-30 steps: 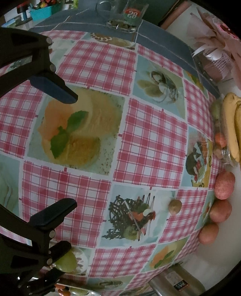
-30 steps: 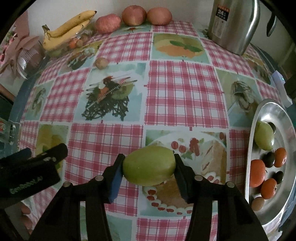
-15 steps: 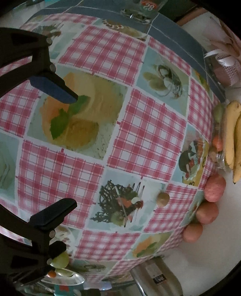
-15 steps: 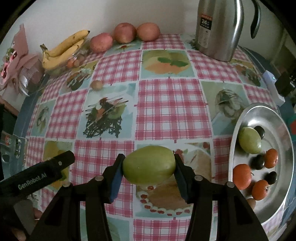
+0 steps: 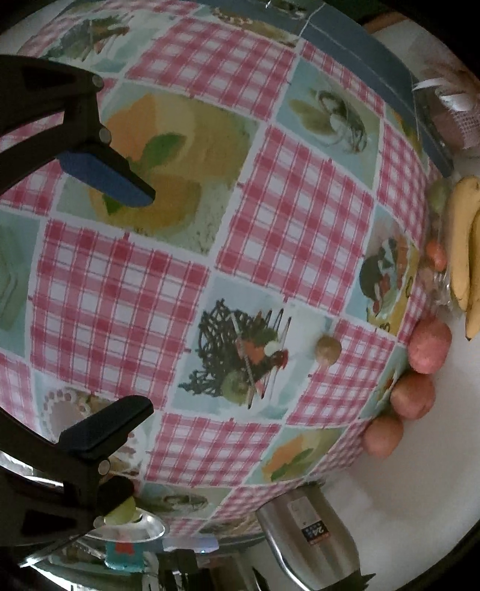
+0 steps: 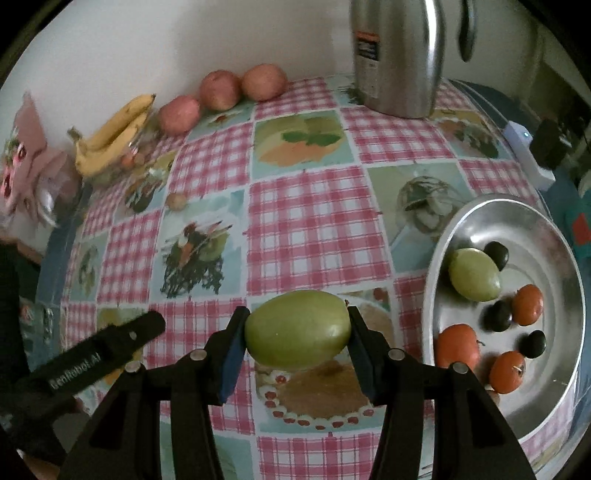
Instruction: Organize fruits
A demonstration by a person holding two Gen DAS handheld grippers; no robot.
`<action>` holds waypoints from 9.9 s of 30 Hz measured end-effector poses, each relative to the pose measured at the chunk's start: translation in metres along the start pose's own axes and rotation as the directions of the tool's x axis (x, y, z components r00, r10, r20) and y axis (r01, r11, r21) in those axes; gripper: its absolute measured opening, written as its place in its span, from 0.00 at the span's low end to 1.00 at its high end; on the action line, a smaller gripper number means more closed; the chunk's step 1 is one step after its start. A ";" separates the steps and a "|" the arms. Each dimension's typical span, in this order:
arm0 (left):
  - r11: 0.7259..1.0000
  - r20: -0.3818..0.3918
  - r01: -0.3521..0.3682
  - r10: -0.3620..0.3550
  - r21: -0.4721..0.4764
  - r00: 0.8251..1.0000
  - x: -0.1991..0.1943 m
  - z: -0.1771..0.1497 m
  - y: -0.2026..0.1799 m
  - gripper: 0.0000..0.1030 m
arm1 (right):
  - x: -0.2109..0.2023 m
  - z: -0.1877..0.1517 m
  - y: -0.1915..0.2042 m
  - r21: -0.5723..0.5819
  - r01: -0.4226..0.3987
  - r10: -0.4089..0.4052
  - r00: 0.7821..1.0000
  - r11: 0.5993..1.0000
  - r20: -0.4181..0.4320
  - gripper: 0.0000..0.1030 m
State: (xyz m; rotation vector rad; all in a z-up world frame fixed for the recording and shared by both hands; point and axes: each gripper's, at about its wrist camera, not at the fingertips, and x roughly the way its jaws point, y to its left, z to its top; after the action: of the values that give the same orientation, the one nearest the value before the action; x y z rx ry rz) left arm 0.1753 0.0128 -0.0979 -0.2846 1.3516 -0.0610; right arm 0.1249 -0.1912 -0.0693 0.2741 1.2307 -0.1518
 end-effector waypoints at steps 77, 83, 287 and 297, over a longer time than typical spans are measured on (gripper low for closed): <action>0.996 -0.011 0.044 -0.043 0.074 0.999 -0.022 -0.046 -0.048 0.27 | -0.041 -0.011 -0.048 0.084 0.035 -0.040 0.997 0.996 0.068 0.52; 0.993 0.006 0.106 -0.106 0.053 0.994 -0.031 -0.051 -0.061 0.27 | -0.050 -0.031 -0.056 0.094 0.041 -0.047 0.997 0.995 0.062 0.52; 0.942 0.183 -0.274 0.239 0.193 0.954 -0.074 -0.125 -0.045 1.00 | -0.077 -0.101 -0.106 0.146 0.059 -0.066 0.997 0.988 0.039 0.88; 0.943 0.182 -0.274 0.240 0.192 0.954 -0.074 -0.125 -0.045 1.00 | -0.077 -0.101 -0.106 0.147 0.059 -0.065 0.997 0.987 0.036 0.88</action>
State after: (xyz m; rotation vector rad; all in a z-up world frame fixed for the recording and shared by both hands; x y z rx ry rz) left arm 0.0437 -0.0363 -0.0398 0.0713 1.2036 0.0338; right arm -0.0201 -0.2659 -0.0410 0.3577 1.1896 -0.3008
